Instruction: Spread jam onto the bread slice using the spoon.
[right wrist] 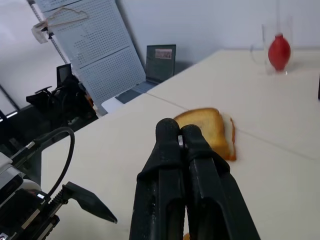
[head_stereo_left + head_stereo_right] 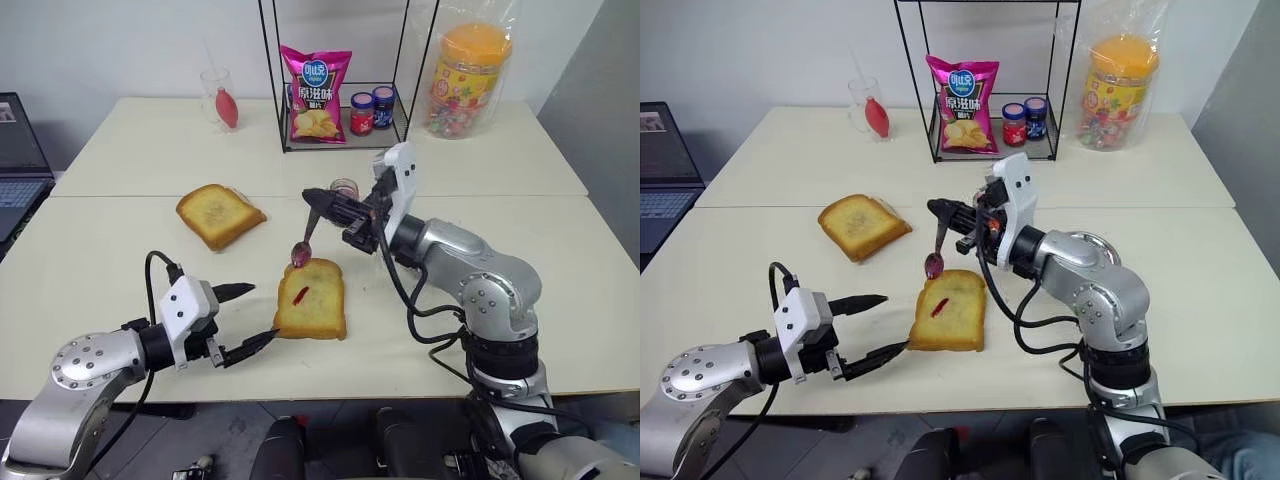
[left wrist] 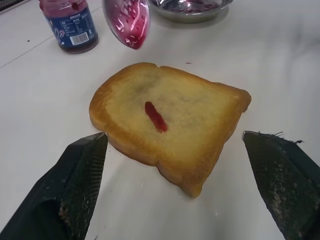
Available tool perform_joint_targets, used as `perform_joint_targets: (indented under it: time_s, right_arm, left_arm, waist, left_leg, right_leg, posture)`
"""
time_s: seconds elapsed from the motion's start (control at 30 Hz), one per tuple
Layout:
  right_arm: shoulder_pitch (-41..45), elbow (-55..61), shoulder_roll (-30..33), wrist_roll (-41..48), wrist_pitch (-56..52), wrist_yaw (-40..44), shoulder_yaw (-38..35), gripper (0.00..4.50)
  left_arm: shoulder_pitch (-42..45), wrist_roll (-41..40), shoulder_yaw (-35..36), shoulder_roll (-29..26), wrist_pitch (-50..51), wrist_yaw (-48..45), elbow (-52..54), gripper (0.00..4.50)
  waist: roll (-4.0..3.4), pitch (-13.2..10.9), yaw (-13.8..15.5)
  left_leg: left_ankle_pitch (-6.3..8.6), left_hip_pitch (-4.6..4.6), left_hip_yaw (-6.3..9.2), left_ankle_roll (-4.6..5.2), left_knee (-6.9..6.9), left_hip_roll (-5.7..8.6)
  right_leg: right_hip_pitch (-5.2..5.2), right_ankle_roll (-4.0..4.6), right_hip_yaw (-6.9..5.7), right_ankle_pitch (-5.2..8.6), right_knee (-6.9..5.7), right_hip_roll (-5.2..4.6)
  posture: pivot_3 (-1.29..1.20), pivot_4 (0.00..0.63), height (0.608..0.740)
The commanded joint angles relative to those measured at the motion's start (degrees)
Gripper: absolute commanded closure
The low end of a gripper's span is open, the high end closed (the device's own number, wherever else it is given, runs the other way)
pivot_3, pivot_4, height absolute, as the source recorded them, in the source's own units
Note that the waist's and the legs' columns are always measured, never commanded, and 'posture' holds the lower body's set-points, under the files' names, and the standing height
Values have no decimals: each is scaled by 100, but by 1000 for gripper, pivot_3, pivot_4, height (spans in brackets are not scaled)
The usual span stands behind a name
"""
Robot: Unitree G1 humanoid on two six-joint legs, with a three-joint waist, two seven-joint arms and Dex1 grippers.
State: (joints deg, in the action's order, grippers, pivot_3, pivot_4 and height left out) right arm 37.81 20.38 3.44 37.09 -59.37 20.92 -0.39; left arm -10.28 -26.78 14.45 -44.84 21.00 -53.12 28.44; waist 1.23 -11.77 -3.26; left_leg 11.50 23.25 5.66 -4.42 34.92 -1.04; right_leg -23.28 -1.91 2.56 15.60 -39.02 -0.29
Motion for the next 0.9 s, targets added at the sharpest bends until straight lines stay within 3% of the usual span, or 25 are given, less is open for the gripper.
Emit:
perform_joint_targets:
  time_s: [0.03, 0.4, 0.7, 0.9]
  right_arm:
    - [-199, -40, -370, 529, -418, -394, -426, 4492]
    - [-590, -898, -967, 585, -280, -713, -443, 4492]
    - [-507, -2040, -854, 130, 405, -553, -347, 4492]
    - [-271, -2476, -671, 39, 793, -642, -673, 4492]
  left_arm:
    - [-155, -212, 391, -21, -8, -60, -28, 0]
    - [-586, -208, 557, -20, -285, -347, -161, 0]
    - [-411, -100, 201, 56, -416, -321, -122, 0]
    - [-203, -124, 25, 86, -318, -192, -21, 0]
  waist:
    - [-1, 0, 0]
    - [1, 0, -3]
    - [1, 1, -5]
    - [1, 1, 1]
  left_leg:
    - [0, 0, -1, 0, -1, -1]
    - [0, -11, -12, 0, -3, -48]
    - [1, -20, -19, 0, -8, -60]
    - [1, -22, -18, 0, -9, -63]
  right_leg:
    - [0, 0, 0, 0, 0, 0]
    - [-2, 52, -2, -1, 2, 43]
    - [0, 51, 5, -6, 2, 61]
    - [0, 51, 6, -7, 0, 65]
  posture:
    - [0, 150, 740]
    - [0, 150, 740]
    - [0, 150, 740]
    - [0, 150, 740]
